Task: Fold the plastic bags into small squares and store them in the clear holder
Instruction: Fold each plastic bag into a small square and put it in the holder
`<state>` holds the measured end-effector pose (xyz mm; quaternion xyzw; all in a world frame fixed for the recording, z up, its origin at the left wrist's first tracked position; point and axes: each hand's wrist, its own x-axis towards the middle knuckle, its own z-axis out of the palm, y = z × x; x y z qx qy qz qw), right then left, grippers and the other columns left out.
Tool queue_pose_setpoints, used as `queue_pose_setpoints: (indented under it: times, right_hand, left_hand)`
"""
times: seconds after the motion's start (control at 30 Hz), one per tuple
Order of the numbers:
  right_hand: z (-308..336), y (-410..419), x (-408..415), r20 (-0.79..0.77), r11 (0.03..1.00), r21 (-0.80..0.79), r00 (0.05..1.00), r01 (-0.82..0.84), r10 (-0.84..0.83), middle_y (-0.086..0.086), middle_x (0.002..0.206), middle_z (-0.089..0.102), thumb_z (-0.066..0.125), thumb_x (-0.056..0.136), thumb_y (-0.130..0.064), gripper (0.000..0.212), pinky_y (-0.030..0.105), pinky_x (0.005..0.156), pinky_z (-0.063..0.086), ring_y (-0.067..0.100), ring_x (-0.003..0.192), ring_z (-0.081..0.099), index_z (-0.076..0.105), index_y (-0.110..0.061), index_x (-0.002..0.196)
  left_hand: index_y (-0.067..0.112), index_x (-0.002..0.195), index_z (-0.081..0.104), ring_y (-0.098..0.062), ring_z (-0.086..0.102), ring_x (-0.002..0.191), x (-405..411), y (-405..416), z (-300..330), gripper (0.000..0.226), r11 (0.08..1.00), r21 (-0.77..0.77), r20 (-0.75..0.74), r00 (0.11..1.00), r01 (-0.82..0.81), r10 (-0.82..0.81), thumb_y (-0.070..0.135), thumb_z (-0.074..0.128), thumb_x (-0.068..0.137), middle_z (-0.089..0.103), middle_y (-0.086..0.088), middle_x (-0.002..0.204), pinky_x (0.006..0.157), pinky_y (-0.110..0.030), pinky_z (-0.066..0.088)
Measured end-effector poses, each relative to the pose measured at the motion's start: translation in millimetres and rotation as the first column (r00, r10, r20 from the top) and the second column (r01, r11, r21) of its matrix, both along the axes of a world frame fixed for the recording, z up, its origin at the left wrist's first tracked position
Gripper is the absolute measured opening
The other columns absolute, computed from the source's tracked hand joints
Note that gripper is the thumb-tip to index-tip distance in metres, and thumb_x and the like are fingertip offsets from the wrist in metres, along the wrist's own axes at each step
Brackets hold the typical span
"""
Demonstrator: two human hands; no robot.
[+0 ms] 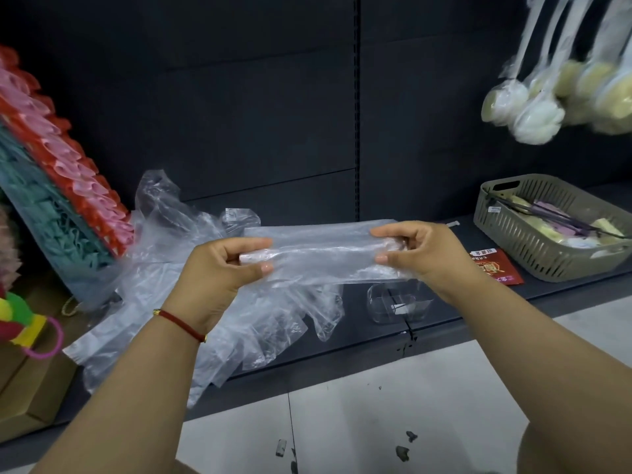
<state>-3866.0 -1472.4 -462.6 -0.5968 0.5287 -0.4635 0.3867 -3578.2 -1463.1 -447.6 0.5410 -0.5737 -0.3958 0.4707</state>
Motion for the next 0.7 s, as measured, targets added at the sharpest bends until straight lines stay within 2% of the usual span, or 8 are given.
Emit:
queue_pose_setpoints:
  times: [0.1, 0.2, 0.3, 0.37, 0.47, 0.53, 0.6, 0.7]
  right_hand:
    - [-2, -4, 1, -0.096, 1.000, -0.007, 0.995, 0.022, -0.022, -0.007, 0.069, 0.053, 0.082, 0.075, -0.009, 0.031, 0.009, 0.054, 0.041, 0.000, 0.052, 0.045, 0.074, -0.026, 0.099]
    - [-4, -7, 2, -0.261, 0.999, -0.033, 0.964, 0.032, -0.039, -0.009, 0.082, 0.063, 0.080, 0.079, -0.015, 0.022, 0.004, 0.058, 0.042, -0.001, 0.064, 0.055, 0.073, -0.026, 0.097]
    - [-9, -11, 2, -0.452, 0.998, -0.065, 0.892, -0.022, -0.010, -0.010, 0.087, 0.058, 0.072, 0.086, -0.020, 0.006, 0.003, 0.061, 0.038, 0.002, 0.075, 0.054, 0.072, -0.024, 0.090]
    - [-12, -13, 0, -0.549, 0.998, -0.036, 0.835, -0.053, 0.025, -0.009, 0.088, 0.051, 0.068, 0.090, -0.024, 0.005, 0.006, 0.062, 0.036, 0.004, 0.076, 0.050, 0.068, -0.024, 0.085]
    - [-19, -13, 0, -0.641, 0.987, 0.119, 0.751, -0.109, 0.160, -0.001, 0.097, 0.052, 0.067, 0.091, -0.027, 0.016, 0.016, 0.072, 0.040, 0.011, 0.082, 0.052, 0.067, -0.013, 0.083]
    - [-22, -9, 4, -0.615, 0.951, 0.266, 0.732, -0.156, 0.292, 0.007, 0.098, 0.062, 0.068, 0.089, -0.024, 0.014, 0.028, 0.074, 0.043, 0.016, 0.080, 0.054, 0.067, -0.015, 0.080]
    - [-24, -3, 10, -0.511, 0.897, 0.386, 0.760, -0.215, 0.403, 0.005, 0.090, 0.068, 0.071, 0.087, -0.022, 0.007, 0.027, 0.073, 0.045, 0.015, 0.078, 0.058, 0.068, -0.015, 0.085]
    - [-23, 7, 27, -0.166, 0.832, 0.430, 0.875, -0.351, 0.455, 0.000, 0.099, 0.075, 0.074, 0.085, -0.023, 0.018, 0.026, 0.088, 0.052, 0.013, 0.091, 0.069, 0.069, -0.015, 0.100]
  left_hand:
    - [0.025, 0.095, 0.074, -0.012, 0.062, 0.080, -2, 0, 0, 0.030, 0.997, -0.049, 0.090, 0.994, -0.051, 0.055, 0.002, 0.079, 0.076, 0.072, 0.000, 0.091, 0.074, -0.016, 0.054]
    - [0.026, 0.088, 0.074, -0.006, 0.051, 0.063, -3, -2, -2, 0.022, 0.989, -0.105, 0.212, 0.969, -0.102, 0.123, 0.008, 0.081, 0.077, 0.061, 0.000, 0.074, 0.061, -0.014, 0.047]
    - [0.020, 0.077, 0.073, -0.001, 0.044, 0.048, -6, -2, -2, 0.010, 0.987, -0.113, 0.300, 0.943, -0.114, 0.144, 0.012, 0.079, 0.079, 0.054, 0.004, 0.062, 0.051, -0.015, 0.040]
    - [0.016, 0.072, 0.071, 0.000, 0.049, 0.055, -8, -2, 0, 0.012, 0.986, -0.117, 0.297, 0.944, -0.114, 0.145, 0.011, 0.077, 0.081, 0.058, 0.003, 0.071, 0.056, -0.018, 0.041]
    - [0.015, 0.071, 0.067, -0.010, 0.061, 0.082, -6, -4, 3, 0.015, 0.992, -0.067, 0.103, 0.988, -0.108, 0.114, 0.008, 0.074, 0.083, 0.067, 0.005, 0.092, 0.074, -0.025, 0.048]
    - [0.012, 0.076, 0.067, -0.015, 0.063, 0.074, -9, -4, 5, 0.013, 0.998, -0.013, -0.023, 0.998, -0.067, 0.067, 0.005, 0.069, 0.086, 0.070, 0.000, 0.080, 0.074, -0.031, 0.051]
    - [0.010, 0.078, 0.067, -0.014, 0.062, 0.062, -15, -3, 4, 0.012, 0.999, -0.010, -0.072, 0.997, -0.043, 0.042, 0.002, 0.067, 0.087, 0.067, -0.003, 0.068, 0.064, -0.028, 0.055]
    - [0.008, 0.081, 0.068, -0.017, 0.062, 0.063, -25, -2, 5, 0.009, 0.999, -0.026, -0.050, 0.998, 0.023, -0.025, 0.000, 0.069, 0.085, 0.068, -0.006, 0.069, 0.060, -0.027, 0.054]
